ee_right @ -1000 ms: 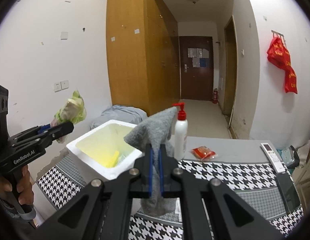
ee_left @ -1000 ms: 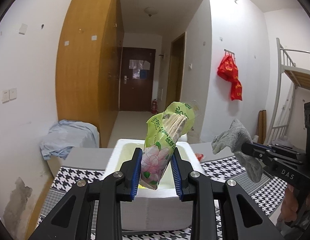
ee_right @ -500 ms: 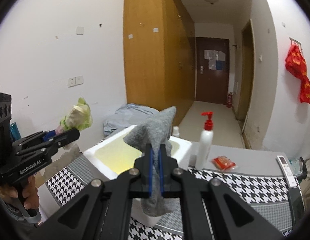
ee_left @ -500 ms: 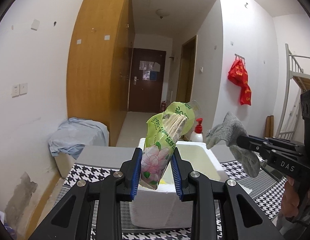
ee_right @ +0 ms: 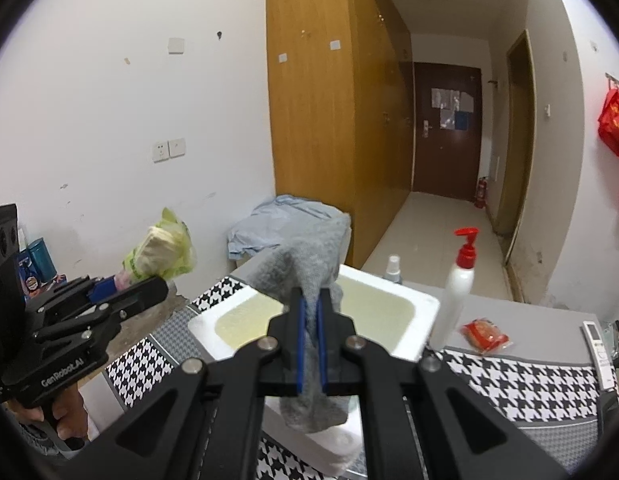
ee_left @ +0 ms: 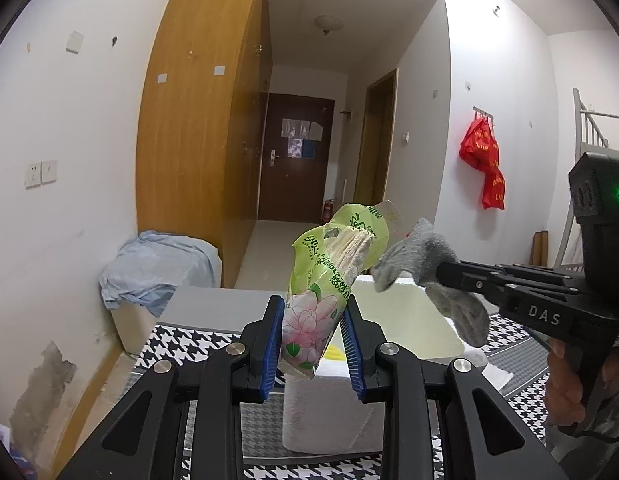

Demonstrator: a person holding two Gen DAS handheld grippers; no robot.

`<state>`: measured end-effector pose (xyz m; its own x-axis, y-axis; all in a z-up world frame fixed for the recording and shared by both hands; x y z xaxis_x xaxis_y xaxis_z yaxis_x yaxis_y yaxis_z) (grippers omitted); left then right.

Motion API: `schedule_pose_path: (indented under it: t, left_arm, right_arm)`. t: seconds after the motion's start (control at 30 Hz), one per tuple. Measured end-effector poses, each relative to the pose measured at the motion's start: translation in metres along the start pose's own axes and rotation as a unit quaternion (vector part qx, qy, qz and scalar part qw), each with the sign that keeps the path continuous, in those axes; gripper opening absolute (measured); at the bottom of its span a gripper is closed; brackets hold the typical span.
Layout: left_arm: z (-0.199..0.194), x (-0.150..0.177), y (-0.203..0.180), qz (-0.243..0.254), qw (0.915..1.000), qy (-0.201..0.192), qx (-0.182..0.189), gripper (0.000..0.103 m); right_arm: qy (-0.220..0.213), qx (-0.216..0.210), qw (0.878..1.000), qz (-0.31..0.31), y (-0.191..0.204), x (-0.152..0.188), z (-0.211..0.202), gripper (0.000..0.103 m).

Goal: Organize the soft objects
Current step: 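Carry the snack bag and the sock in both grippers toward the white foam box, then lower the sock into the box and open the right gripper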

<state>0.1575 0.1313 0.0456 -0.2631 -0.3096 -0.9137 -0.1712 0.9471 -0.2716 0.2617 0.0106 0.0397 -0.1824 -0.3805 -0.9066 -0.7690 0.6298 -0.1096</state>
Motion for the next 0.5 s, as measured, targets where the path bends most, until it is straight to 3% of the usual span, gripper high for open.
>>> schedule_pose_path:
  t: [0.5]
  left_arm:
    - [0.002,0.001,0.014,-0.012,0.9998,0.002,-0.018,0.030]
  right_arm:
    - [0.030,-0.008,0.999,0.008,0.006,0.002,0.028,0.010]
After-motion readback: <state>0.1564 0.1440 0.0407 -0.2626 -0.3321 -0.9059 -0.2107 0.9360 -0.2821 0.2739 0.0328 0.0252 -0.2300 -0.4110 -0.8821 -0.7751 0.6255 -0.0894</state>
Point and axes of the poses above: each gripper's, at about its wrist camera, not at the fingertips, and z roughly the way its jaws point, y to its left, x to its underside, the point moved 5 cm from there along z, roughly the way its jaws point, and after that the axes turned 10 degrees about -z, right-handed, at the moved point
